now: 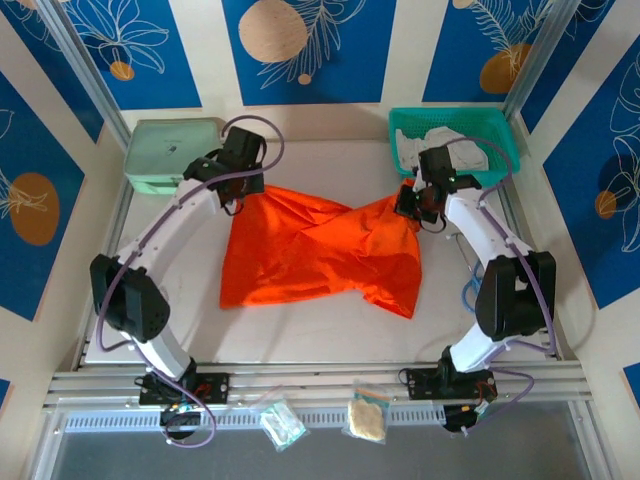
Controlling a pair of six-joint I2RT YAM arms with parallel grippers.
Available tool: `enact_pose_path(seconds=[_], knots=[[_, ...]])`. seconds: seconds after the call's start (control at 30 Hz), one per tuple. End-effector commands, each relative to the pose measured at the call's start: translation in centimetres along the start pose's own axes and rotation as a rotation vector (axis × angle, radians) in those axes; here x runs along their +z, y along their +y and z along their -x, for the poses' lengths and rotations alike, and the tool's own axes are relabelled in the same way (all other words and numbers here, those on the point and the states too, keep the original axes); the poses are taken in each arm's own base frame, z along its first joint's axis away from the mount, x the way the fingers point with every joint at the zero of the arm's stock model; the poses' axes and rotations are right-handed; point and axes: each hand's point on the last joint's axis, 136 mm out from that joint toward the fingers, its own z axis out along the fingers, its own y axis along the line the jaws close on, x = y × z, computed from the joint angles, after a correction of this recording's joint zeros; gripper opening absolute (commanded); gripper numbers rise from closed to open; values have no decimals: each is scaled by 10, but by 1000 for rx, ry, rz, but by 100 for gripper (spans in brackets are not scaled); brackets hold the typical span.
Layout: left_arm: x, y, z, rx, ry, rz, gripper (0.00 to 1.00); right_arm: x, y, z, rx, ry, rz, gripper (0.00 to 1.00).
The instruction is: Fold and stack the t-shirts
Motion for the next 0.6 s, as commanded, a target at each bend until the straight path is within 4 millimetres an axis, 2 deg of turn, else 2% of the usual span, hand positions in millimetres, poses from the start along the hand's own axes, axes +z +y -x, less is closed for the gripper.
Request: enact_pose_path(seconds=[0.0, 0.1, 0.17, 0.4, 0.47, 0.5, 0.57], knots=[[6, 36, -24, 0, 33, 132, 0, 1, -8, -26, 32, 40, -4, 0], [6, 52, -43, -17, 53, 166, 0, 1, -18, -48, 54, 64, -14, 0], [7, 56, -60, -25, 72, 163, 0, 3, -23, -66, 66, 90, -11, 0], [9, 63, -136, -76, 173, 101, 0, 15, -37, -143, 117, 202, -8, 0], [6, 65, -155, -94, 189, 80, 2, 14, -41, -160, 129, 217, -13, 8], [4, 66, -163, -102, 193, 71, 6, 12, -42, -167, 133, 222, -14, 13], [0, 68, -177, -116, 204, 56, 22, 7, -43, -178, 137, 227, -9, 25]])
